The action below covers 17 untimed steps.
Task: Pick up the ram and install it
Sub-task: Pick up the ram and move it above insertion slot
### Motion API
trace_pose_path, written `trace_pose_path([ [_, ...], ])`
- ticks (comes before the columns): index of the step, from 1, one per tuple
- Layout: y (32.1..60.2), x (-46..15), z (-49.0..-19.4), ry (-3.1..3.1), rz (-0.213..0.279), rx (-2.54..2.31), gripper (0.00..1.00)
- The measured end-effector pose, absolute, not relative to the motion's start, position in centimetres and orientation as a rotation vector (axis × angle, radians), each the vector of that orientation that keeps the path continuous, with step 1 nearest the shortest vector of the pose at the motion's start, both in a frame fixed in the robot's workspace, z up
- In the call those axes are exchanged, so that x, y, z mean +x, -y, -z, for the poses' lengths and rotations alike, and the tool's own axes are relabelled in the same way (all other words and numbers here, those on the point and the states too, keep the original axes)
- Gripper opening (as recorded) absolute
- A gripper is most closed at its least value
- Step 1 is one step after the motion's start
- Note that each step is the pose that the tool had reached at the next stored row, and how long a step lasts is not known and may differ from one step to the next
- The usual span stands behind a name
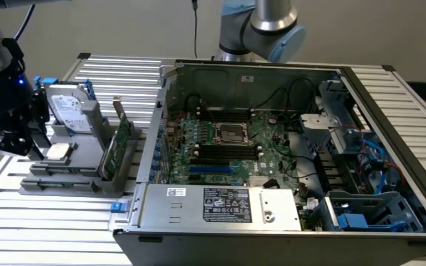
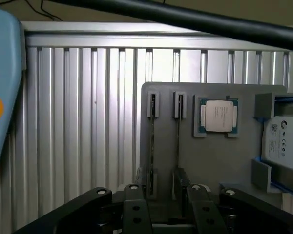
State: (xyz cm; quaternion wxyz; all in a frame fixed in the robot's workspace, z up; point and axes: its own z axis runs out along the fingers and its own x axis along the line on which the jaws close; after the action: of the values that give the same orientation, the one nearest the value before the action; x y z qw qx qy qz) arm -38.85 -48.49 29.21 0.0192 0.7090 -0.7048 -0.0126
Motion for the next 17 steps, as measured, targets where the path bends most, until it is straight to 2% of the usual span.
trace_pose_path([
  [17, 48.8, -39.0, -26.1, 2.162, 0.038, 2.225, 0.36],
])
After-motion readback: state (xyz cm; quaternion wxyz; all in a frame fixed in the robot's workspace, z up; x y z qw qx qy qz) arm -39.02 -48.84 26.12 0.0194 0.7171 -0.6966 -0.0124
